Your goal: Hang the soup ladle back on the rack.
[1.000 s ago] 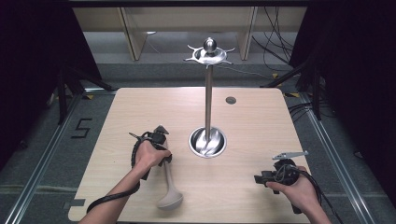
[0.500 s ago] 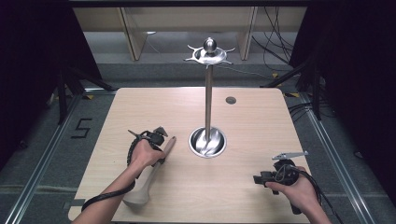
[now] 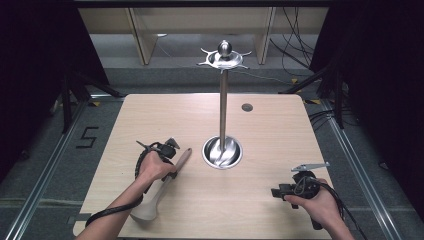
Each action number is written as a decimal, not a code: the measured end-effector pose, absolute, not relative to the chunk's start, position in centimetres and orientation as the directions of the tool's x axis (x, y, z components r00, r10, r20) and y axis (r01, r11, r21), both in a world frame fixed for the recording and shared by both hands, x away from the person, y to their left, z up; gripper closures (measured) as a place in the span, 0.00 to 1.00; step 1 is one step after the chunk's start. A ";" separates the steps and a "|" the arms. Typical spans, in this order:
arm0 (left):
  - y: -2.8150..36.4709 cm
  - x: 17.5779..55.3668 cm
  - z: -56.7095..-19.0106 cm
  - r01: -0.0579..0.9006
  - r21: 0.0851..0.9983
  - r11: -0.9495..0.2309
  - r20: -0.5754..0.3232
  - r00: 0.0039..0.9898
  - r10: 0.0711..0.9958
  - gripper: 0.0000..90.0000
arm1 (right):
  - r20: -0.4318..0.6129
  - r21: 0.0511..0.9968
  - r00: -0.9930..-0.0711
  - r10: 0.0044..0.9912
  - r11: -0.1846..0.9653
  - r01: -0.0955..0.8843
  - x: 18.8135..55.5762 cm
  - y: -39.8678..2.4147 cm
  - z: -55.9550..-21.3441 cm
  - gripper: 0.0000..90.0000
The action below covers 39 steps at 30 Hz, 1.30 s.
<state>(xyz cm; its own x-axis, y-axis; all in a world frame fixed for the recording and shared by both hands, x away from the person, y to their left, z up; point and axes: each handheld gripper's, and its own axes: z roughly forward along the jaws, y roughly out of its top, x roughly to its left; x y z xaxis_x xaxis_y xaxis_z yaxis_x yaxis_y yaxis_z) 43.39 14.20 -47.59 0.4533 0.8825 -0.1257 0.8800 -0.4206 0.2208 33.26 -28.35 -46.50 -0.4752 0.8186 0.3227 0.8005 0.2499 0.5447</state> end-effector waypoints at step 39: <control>24.8 33.5 -39.7 0.512 0.819 -0.259 -0.195 0.673 0.713 0.84 | 0.291 0.581 -0.490 0.822 0.255 0.773 33.3 -28.4 -46.4 0.60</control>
<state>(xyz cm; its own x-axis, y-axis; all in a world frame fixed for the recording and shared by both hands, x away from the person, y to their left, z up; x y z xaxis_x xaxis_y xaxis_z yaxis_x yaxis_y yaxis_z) 33.52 24.84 -39.72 0.6735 0.7130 -0.1952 0.5117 -0.2591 0.8191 33.31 -28.36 -46.35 -0.4901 0.8217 0.2910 0.7729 0.2552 0.5810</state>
